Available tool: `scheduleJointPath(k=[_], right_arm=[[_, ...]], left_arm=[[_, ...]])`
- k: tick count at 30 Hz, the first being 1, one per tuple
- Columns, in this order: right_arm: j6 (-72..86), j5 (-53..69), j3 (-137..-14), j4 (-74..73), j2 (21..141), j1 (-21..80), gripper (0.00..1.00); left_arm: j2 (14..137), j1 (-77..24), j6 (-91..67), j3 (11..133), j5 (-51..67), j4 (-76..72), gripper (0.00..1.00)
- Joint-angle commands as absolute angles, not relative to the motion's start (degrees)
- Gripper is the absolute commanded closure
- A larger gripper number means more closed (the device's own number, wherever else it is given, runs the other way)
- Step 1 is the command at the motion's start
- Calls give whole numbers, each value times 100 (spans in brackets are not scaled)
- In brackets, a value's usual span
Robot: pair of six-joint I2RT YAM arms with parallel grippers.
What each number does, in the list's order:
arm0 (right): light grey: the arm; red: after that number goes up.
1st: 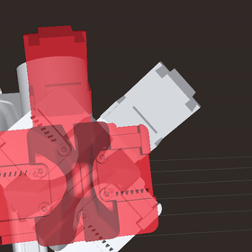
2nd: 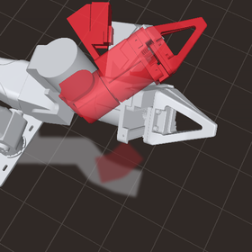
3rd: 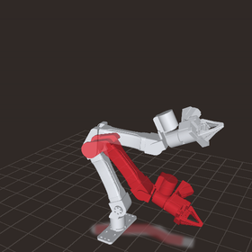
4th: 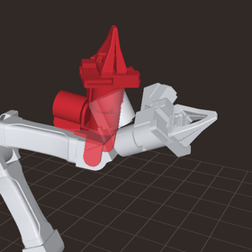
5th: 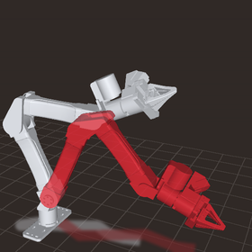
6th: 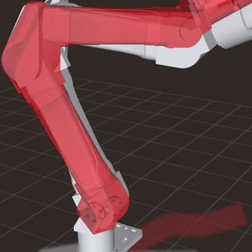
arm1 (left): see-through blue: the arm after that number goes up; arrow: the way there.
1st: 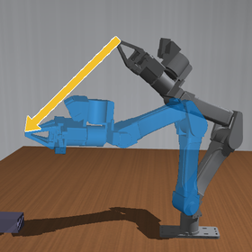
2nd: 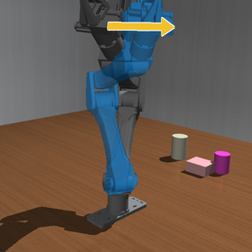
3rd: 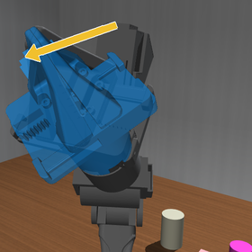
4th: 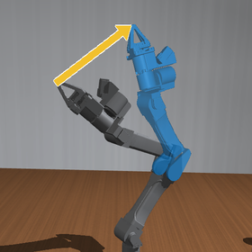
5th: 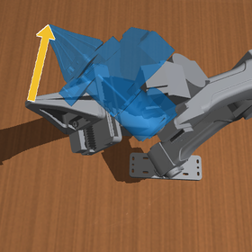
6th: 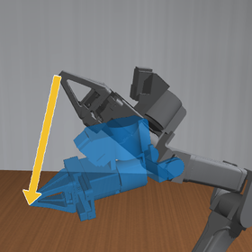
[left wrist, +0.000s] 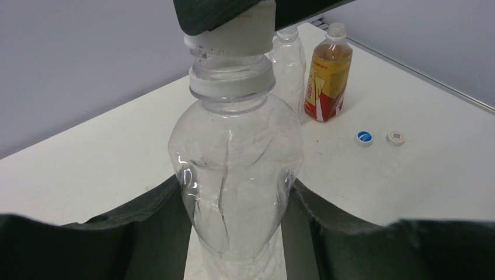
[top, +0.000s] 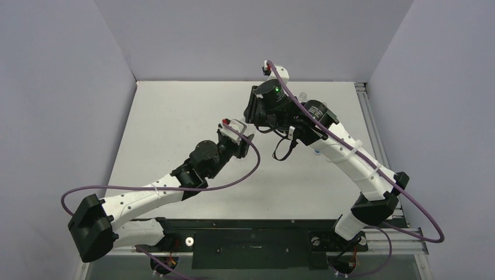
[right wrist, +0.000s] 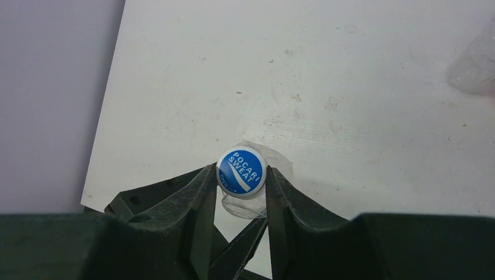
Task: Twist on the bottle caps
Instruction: Screw the bottle cap onto the plastic bottle.
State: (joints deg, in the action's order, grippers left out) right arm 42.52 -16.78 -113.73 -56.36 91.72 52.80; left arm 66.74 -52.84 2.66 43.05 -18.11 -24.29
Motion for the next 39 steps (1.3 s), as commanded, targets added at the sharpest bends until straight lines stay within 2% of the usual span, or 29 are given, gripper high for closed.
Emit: scheduleJointPath(k=[1,8,27,33,39], right_arm=[[4331,-1321,-11601,-5922,9258,5404,71],[4174,-1428,-11576,-6057,9438,5519,73],[3979,-1189,-11790,-6248,9675,5503,65],[3990,-1280,-11863,-6256,9603,5483,44],[3982,-1395,-11658,-6060,9307,5470,27]], left_arm=[[6680,-5269,158,4752,-1651,-3238,89],[6657,-5209,235,4897,-1068,-2965,89],[6382,-5178,560,4710,-435,-2902,89],[6413,-5086,424,4670,-419,-2860,89],[6399,-4903,186,4591,-266,-2851,89]])
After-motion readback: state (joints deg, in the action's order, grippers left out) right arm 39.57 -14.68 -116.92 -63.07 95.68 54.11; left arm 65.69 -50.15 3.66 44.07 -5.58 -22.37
